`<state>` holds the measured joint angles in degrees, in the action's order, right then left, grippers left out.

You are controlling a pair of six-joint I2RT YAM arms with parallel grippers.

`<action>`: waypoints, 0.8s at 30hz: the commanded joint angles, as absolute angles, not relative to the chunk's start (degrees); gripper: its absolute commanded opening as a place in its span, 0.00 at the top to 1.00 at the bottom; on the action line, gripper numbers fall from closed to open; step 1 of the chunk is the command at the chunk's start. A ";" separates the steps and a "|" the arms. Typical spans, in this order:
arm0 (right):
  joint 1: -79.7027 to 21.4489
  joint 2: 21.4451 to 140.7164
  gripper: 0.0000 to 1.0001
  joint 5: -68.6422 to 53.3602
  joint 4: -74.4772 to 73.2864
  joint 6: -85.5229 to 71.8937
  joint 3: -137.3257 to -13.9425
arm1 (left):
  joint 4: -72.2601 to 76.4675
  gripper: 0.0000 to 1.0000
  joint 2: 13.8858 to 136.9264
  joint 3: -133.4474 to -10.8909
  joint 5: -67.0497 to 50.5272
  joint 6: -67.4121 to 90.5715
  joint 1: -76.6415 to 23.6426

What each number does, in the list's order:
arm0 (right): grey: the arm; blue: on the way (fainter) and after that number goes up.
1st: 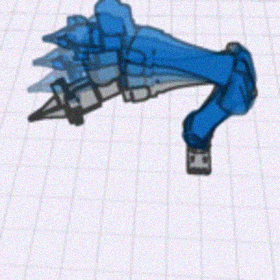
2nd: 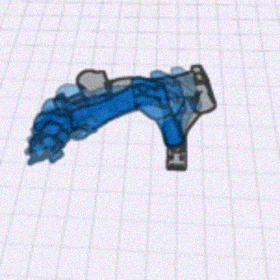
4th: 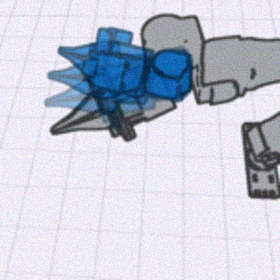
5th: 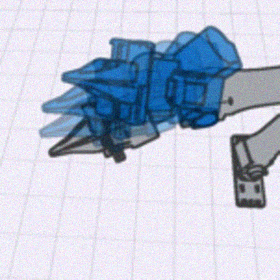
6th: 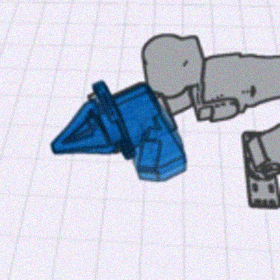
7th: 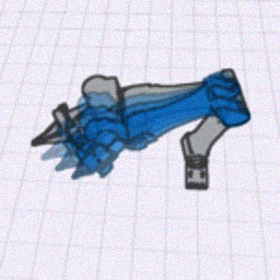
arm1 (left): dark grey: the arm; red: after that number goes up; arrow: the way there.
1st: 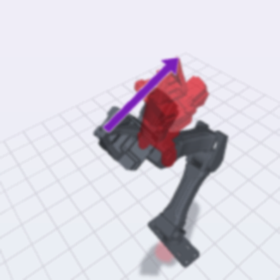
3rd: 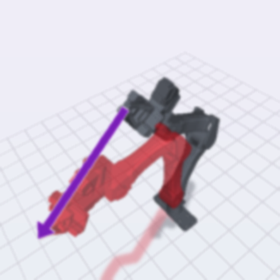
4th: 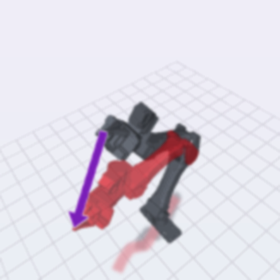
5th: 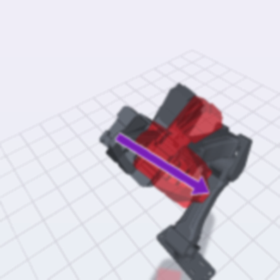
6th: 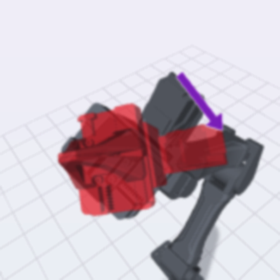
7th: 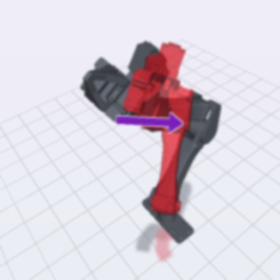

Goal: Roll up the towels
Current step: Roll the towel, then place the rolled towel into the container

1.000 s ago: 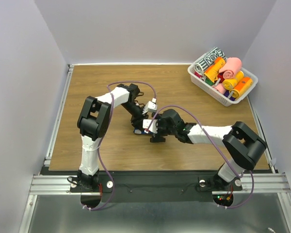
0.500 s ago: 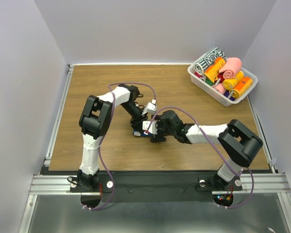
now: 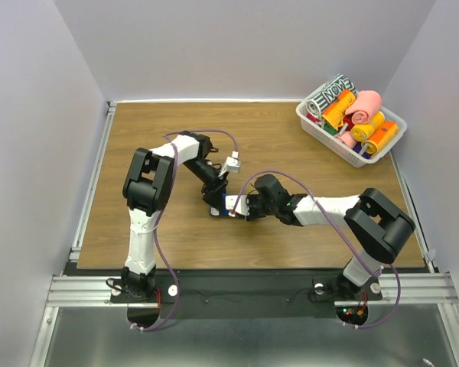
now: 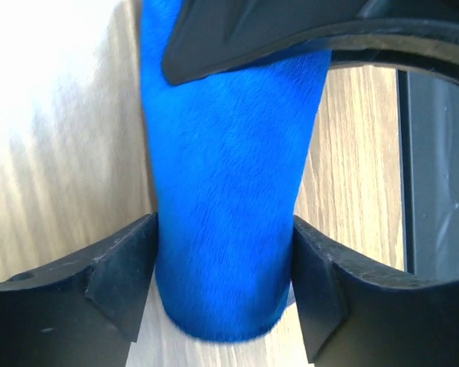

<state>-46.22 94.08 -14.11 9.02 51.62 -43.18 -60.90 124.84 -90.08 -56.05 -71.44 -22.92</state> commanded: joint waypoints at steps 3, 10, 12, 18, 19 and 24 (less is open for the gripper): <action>-46.41 94.30 1.00 -16.44 -3.59 47.92 -46.13 | -54.77 0.03 120.34 -89.74 -50.80 -65.41 -17.86; -41.49 95.54 0.99 -16.69 -9.92 29.21 -55.18 | -37.99 0.01 106.89 -86.49 -47.29 -47.84 -9.50; -38.52 95.45 0.99 -18.45 -12.55 22.28 -57.47 | -34.04 0.01 102.95 -85.96 -46.23 -44.92 -7.83; -31.39 93.34 1.00 -26.18 -14.67 6.02 -62.75 | -23.23 0.01 92.47 -81.39 -43.59 -32.89 -5.98; -29.20 92.64 1.00 -27.15 -14.76 4.06 -63.45 | -22.16 0.01 91.50 -80.43 -43.59 -31.57 -5.98; -21.28 89.39 0.99 -28.04 -14.94 -7.53 -68.19 | -19.42 0.01 87.98 -79.28 -43.15 -23.21 -6.06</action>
<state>-26.35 94.89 -24.97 -15.09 5.37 -63.33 -24.08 89.73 -80.90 -43.88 -32.12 -5.80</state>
